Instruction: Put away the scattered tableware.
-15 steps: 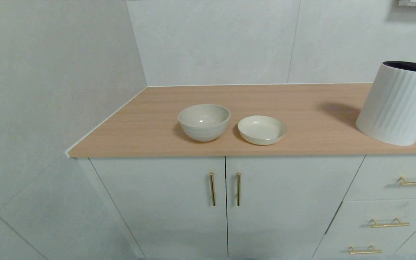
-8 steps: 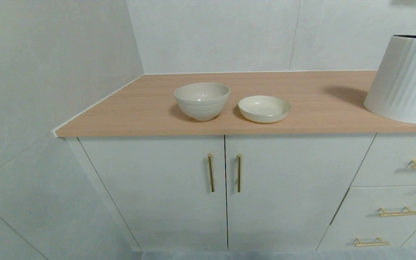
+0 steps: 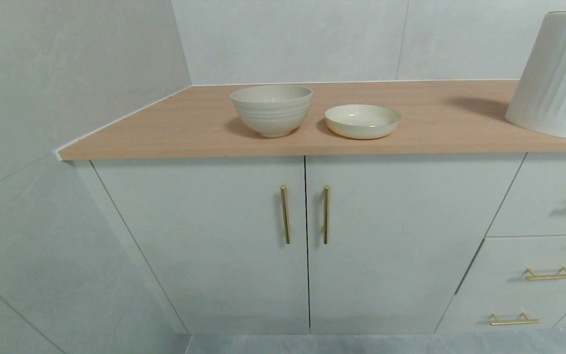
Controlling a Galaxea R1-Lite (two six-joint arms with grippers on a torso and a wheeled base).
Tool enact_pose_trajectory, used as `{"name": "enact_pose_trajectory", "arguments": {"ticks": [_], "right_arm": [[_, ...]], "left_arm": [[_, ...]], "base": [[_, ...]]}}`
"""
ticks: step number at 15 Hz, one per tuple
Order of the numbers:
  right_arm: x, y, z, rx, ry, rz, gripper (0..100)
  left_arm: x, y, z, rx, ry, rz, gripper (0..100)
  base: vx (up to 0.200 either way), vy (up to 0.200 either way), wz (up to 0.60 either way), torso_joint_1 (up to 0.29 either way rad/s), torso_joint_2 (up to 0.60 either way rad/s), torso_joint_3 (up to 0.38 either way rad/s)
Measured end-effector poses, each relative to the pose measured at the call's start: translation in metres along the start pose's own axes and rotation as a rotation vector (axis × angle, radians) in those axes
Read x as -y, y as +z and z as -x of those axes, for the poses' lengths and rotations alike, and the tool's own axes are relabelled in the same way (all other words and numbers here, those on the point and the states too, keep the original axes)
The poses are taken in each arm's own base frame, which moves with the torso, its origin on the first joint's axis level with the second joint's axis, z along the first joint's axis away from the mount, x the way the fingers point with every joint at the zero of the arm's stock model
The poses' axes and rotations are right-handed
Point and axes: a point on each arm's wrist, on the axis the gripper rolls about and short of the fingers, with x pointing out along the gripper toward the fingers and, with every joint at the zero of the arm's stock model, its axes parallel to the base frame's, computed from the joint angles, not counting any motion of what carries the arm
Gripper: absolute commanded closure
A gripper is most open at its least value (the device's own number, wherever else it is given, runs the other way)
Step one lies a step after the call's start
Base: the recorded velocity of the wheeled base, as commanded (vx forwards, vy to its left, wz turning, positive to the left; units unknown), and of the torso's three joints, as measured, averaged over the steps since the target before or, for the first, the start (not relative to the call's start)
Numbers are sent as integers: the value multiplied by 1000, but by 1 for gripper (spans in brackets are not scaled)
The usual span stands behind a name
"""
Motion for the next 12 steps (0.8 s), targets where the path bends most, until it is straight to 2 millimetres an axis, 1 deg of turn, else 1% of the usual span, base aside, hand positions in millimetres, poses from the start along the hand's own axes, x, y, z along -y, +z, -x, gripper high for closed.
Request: {"name": "enact_pose_trajectory", "arguments": {"ticks": [11, 12], "right_arm": [[0, 0, 0, 2, 2, 8, 0], [-1, 4, 1, 24, 25, 6, 0]], "left_arm": [[0, 0, 0, 0, 1, 0, 0], [0, 0, 0, 0, 1, 0, 0]], "base": [[0, 0, 0, 0, 0, 0], [0, 0, 0, 0, 0, 0]]}}
